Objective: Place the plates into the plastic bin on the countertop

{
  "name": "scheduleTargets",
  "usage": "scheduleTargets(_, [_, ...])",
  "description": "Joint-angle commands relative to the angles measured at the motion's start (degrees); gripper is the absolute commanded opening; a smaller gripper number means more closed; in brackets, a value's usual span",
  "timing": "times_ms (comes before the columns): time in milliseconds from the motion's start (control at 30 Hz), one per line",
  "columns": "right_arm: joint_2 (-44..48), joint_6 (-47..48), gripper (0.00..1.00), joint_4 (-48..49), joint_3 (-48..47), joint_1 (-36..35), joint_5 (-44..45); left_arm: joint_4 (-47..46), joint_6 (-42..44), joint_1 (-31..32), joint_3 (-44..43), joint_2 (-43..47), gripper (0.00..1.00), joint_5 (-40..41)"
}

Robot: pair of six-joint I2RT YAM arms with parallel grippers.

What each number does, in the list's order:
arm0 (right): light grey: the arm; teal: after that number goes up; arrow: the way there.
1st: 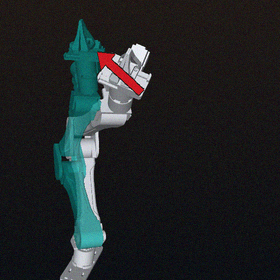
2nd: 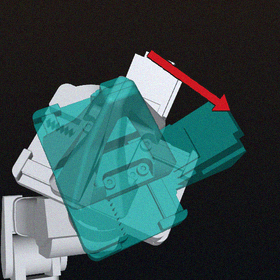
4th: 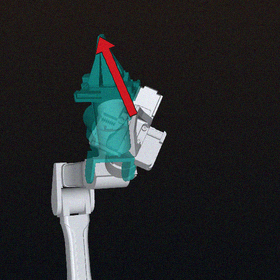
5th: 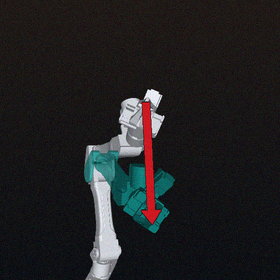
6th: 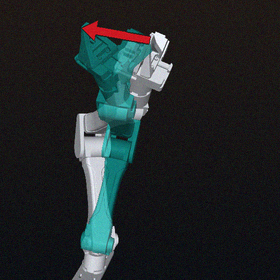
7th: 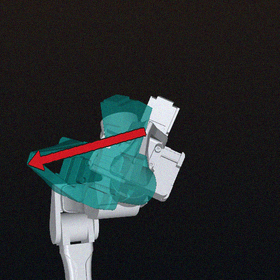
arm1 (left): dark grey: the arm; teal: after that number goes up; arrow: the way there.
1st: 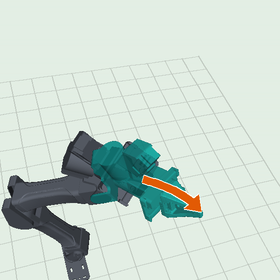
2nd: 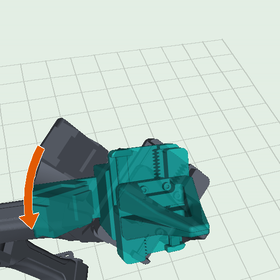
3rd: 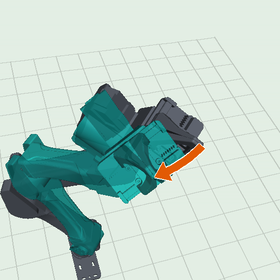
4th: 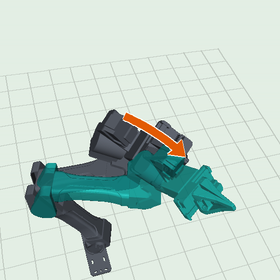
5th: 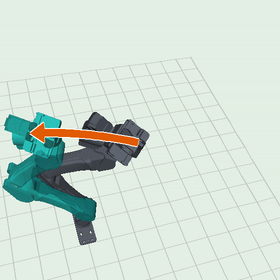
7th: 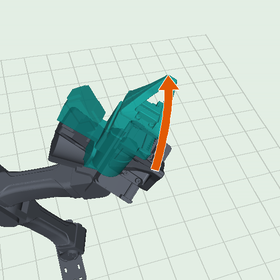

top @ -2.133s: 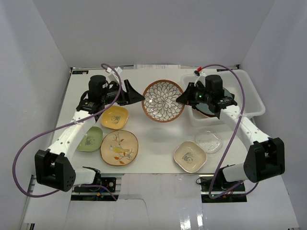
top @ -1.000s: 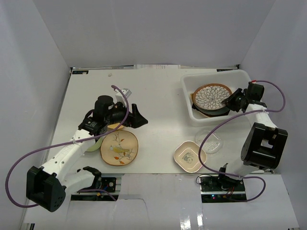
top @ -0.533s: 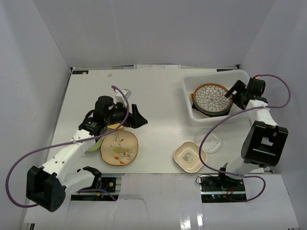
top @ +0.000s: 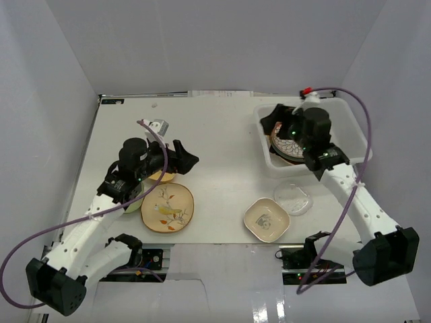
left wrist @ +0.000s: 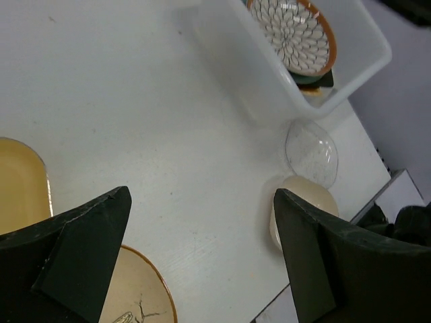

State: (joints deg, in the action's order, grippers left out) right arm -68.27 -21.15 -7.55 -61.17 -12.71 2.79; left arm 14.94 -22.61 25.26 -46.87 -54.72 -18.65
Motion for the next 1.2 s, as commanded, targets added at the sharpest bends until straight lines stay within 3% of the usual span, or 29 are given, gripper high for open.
scheduleTargets(0, [0.0, -5.6, 0.88, 8.8, 6.0, -14.4, -8.9, -3.0, -1.1, 0.1, -3.9, 7.1, 0.98, 10.7])
scheduleTargets(133, [-8.2, -10.8, 0.79, 16.3, 9.0, -30.7, -11.7, -4.5, -0.8, 0.1, -5.4, 11.3, 0.98, 17.3])
scheduleTargets(233, [-16.3, -13.7, 0.75, 21.6, 9.3, -36.6, -14.5, -4.7, 0.5, 0.1, -4.6, 14.1, 0.98, 22.8])
scheduleTargets(467, [-34.5, -21.8, 0.56, 35.2, 10.5, -40.5, -20.7, -6.3, 1.2, 0.1, 3.2, 16.8, 0.98, 26.9])
scheduleTargets(667, [-44.1, -27.7, 0.54, 43.8, 8.8, -42.5, -26.9, -6.3, 2.3, 0.1, 2.8, 14.4, 0.98, 24.6])
scheduleTargets(767, [-47.5, -29.7, 0.4, 45.3, 7.6, -42.8, -27.4, -6.2, 2.5, 0.1, 3.1, 15.3, 0.98, 24.4])
scheduleTargets(800, [-47.7, -30.6, 0.23, 45.6, 7.9, -42.8, -27.0, -6.3, 2.6, 0.1, 3.1, 15.4, 0.98, 24.5])
scheduleTargets(900, [-45.4, -30.4, 0.09, 45.3, 10.4, -42.7, -24.2, -6.3, 2.7, 0.1, 3.3, 15.9, 0.98, 24.8])
scheduleTargets(1000, [-39.4, -28.9, 0.08, 44.5, 15.4, -41.7, -23.4, -6.3, 2.3, 0.1, 3.1, 15.7, 0.98, 23.4])
scheduleTargets(1167, [-19.7, -26.0, 0.08, 39.8, 23.0, -35.7, -26.3, -7.5, 1.7, 0.1, 3.5, 17.1, 0.98, 20.5])
